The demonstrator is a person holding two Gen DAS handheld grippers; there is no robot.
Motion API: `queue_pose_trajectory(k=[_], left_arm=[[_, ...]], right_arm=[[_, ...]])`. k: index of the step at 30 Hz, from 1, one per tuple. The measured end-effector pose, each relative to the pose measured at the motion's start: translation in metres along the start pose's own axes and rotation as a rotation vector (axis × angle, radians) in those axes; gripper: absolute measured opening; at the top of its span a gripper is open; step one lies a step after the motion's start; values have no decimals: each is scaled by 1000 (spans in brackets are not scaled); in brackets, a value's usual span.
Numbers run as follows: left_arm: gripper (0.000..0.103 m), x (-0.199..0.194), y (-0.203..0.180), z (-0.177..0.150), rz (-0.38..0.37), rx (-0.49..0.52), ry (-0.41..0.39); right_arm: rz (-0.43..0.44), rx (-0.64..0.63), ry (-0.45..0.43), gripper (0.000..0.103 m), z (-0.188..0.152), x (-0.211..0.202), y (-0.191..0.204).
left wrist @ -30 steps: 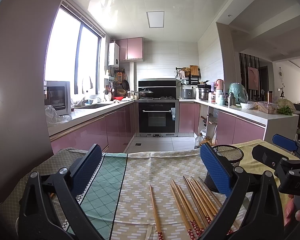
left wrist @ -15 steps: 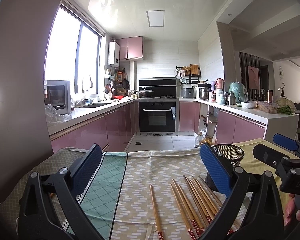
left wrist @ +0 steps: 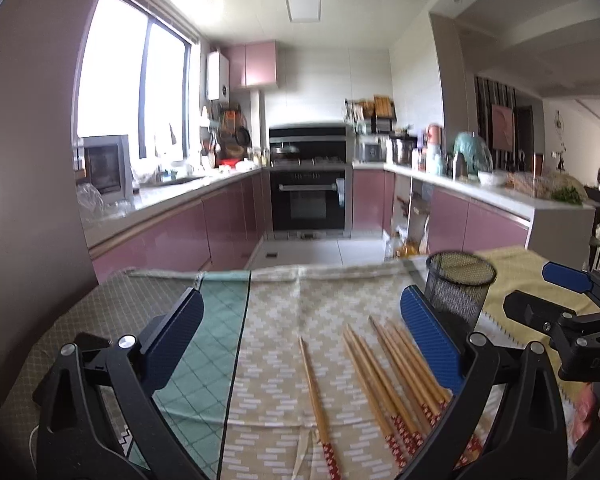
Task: Organize utensils
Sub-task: 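Close the left tool on one chopstick while the right tool grasps another chopstick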
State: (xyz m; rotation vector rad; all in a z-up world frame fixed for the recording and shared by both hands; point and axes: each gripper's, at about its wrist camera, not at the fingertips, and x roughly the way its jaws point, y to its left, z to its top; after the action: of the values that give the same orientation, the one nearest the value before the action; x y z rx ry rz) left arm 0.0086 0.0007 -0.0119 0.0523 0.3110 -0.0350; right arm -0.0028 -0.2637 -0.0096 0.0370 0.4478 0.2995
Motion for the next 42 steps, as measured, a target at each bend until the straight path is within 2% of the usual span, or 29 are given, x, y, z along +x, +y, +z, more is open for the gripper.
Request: queue_pose_trajectory(k=[2, 5, 9, 10, 12, 14, 20, 21, 24, 27, 29, 33, 42], left_arm=[[97, 15, 3, -6, -10, 7, 79], [96, 39, 6, -19, -40, 15, 202], [85, 69, 10, -37, -68, 23, 342], [81, 75, 10, -41, -73, 27, 367], [76, 84, 10, -48, -80, 36, 412], [74, 91, 8, -53, -94, 38, 441], [55, 112, 6, -64, -116, 26, 544], [50, 115, 6, -65, -121, 25, 555], [47, 119, 2, -65, -135, 35, 569], [36, 123, -2, -63, -148, 39, 576], [30, 126, -3, -62, -154, 31, 578], [10, 126, -4, -60, -160, 3, 578], [8, 120, 3, -56, -193, -50, 564]], right_arm=[[8, 3, 93, 93, -7, 15, -2], [12, -6, 211, 82, -18, 37, -2], [23, -13, 311, 68, -26, 57, -2], [25, -16, 327, 66, -28, 60, -1], [30, -22, 364, 51, -30, 69, 0], [28, -24, 400, 42, -32, 78, 2], [41, -24, 458, 31, -33, 92, 4], [41, -26, 463, 30, -33, 94, 4], [34, -32, 468, 27, -31, 99, 5], [38, -30, 468, 21, -30, 106, 6], [61, -12, 472, 9, -29, 109, 5], [82, 28, 470, 7, -30, 108, 3], [166, 69, 435, 6, -25, 87, -3]])
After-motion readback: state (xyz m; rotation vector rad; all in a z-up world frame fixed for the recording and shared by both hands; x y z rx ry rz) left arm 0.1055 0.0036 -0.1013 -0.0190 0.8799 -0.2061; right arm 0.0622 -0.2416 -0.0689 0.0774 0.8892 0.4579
